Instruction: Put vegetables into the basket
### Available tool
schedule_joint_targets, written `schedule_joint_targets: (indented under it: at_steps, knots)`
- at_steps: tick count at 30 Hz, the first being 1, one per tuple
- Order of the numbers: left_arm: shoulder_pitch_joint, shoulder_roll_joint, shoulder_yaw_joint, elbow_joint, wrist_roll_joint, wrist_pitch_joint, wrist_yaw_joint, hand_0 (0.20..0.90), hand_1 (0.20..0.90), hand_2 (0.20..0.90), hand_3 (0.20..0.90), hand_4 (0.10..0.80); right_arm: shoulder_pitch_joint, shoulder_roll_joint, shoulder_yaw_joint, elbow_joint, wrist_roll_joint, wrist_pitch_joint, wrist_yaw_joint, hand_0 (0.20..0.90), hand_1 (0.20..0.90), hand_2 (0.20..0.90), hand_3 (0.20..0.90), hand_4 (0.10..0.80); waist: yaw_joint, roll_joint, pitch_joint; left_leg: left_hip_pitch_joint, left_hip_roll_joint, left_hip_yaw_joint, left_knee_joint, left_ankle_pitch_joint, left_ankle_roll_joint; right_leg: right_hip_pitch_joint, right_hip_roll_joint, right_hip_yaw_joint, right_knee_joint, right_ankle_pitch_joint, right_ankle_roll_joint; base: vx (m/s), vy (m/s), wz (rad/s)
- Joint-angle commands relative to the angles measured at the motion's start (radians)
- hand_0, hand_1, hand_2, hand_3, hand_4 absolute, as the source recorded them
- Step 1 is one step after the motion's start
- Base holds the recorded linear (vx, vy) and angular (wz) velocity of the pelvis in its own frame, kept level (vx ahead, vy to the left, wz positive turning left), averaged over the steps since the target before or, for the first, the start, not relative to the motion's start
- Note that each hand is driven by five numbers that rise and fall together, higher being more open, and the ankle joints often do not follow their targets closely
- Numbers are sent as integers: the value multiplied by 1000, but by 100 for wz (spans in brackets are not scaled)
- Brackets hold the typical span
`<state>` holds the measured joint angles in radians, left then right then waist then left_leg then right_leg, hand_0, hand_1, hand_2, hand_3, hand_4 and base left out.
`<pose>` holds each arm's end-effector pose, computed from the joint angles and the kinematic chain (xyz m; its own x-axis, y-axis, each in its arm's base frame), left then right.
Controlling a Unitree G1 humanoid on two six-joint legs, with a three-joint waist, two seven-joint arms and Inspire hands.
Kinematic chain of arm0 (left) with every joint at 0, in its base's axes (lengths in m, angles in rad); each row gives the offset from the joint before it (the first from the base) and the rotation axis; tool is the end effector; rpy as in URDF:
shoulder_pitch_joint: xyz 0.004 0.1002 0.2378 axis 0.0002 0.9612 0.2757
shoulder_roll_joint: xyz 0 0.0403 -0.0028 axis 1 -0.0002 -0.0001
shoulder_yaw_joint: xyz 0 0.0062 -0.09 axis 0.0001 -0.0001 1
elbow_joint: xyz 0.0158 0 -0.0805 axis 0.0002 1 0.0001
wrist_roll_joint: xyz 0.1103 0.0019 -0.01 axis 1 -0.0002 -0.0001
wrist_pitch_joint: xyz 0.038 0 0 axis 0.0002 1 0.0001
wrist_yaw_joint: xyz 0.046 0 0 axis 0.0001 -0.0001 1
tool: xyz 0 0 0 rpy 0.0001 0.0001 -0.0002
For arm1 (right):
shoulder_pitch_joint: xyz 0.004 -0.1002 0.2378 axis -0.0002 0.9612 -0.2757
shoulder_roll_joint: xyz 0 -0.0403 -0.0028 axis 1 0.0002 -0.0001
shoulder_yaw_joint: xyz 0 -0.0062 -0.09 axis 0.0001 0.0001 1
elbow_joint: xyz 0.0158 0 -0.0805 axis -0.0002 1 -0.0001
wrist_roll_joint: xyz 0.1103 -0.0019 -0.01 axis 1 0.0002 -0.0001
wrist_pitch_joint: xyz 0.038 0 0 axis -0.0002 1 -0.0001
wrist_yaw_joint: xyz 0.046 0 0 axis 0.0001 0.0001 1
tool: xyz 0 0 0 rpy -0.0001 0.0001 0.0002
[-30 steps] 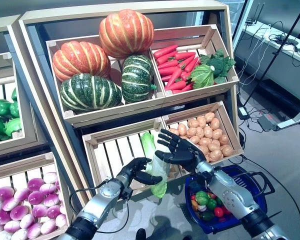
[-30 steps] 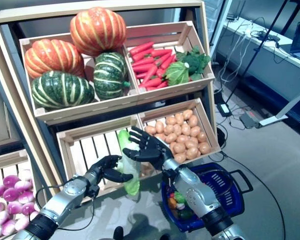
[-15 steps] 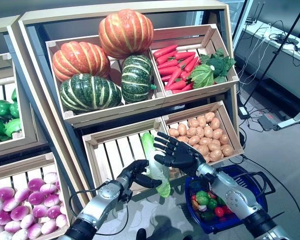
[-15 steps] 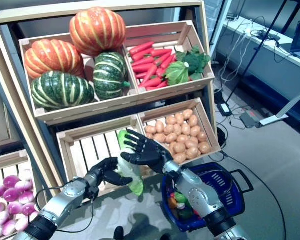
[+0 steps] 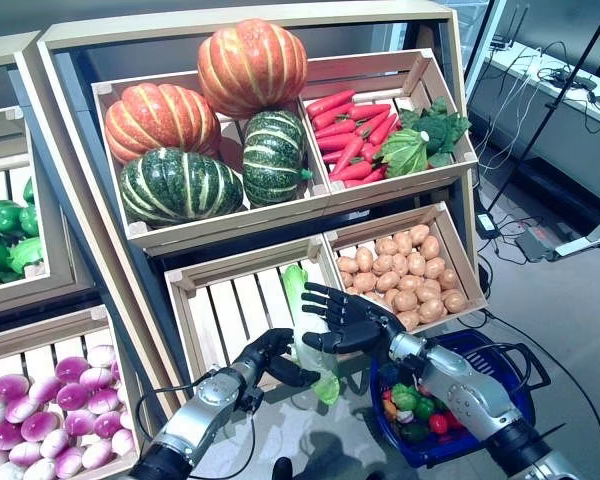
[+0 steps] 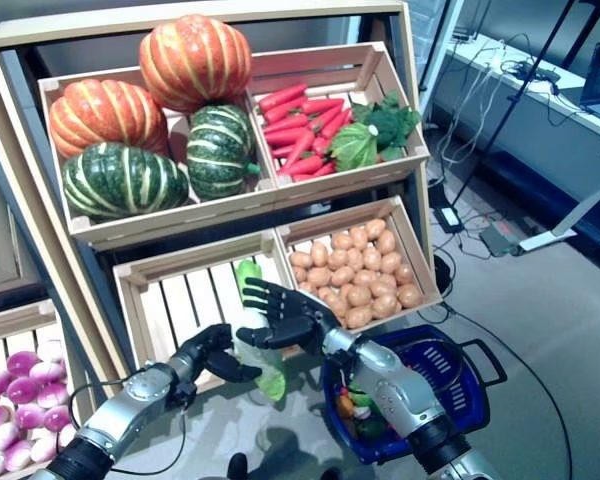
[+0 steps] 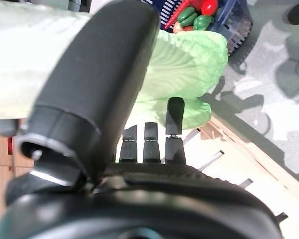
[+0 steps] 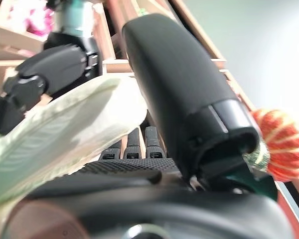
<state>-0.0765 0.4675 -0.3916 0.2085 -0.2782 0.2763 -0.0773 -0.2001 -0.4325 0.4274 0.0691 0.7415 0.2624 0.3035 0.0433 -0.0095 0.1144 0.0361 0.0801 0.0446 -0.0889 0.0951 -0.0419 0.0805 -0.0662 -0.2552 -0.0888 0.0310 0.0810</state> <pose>0.2069 0.1772 0.0100 0.8016 -0.2469 -0.5445 0.3839 0.9107 0.1523 0.2310 -0.1367 0.0552 0.6946 0.6862 -0.2158 -0.6048 0.7195 0.3414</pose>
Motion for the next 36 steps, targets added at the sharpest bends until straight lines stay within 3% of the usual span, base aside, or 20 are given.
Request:
schedule_joint_targets:
  at_steps: [1, 19, 29, 30, 34, 35, 36]
  knots:
    - [-138, -11, 32, -38, -28, -115, 1, 300, 300, 300, 300, 400, -44, 24, 45, -11, -30, -21, 29, 900, 900, 900, 900, 800, 11, -42, -36, 38, -1, -8, 2, -85, -30, 27, -74, 18, 2, 18, 58, 0, 0, 0]
    - [-130, -1, 51, -49, -1, -55, -5, 300, 300, 300, 300, 400, -40, -1, 10, -6, -188, -47, -78, 900, 900, 900, 900, 800, 8, -40, -39, 42, 0, -7, 2, -84, -29, 27, -74, 27, 2, 22, 62, 0, 0, 0]
    - [-140, 3, 51, -42, 75, 6, -8, 300, 300, 300, 300, 400, -41, 39, 0, 26, -213, -75, -190, 900, 900, 900, 900, 800, 7, -32, -41, 35, 0, -7, 2, -75, -25, 19, -78, 30, 2, 28, 62, 0, 0, 0]
    - [-143, 4, 49, -40, 79, 7, -4, 300, 300, 300, 300, 400, -40, 42, 0, 29, -196, -85, -198, 794, 794, 794, 794, 729, 7, -32, -40, 34, 0, -8, 2, -76, -24, 18, -78, 31, 2, 26, 61, 0, 0, 0]
    - [-146, 6, 45, -44, 90, 7, -13, 300, 300, 300, 300, 400, -38, 60, -6, 40, -166, -111, -226, 785, 785, 785, 785, 723, 8, -29, -37, 33, -2, -10, 2, -77, -24, 16, -79, 33, 2, 27, 62, 0, 0, 0]
    - [-147, 7, 43, -47, 86, 9, -16, 300, 300, 300, 300, 400, -37, 62, -6, 40, -162, -116, -229, 691, 691, 691, 691, 660, 8, -29, -38, 33, -2, -9, 2, -77, -24, 16, -79, 33, 2, 27, 62, 0, 0, 0]
    - [-146, 7, 42, -48, 87, 9, -17, 300, 300, 300, 300, 400, -35, 63, -7, 40, -159, -118, -230, 651, 651, 651, 651, 634, 8, -28, -39, 33, -2, -9, 2, -78, -24, 16, -79, 33, 2, 27, 63, 0, 0, 0]
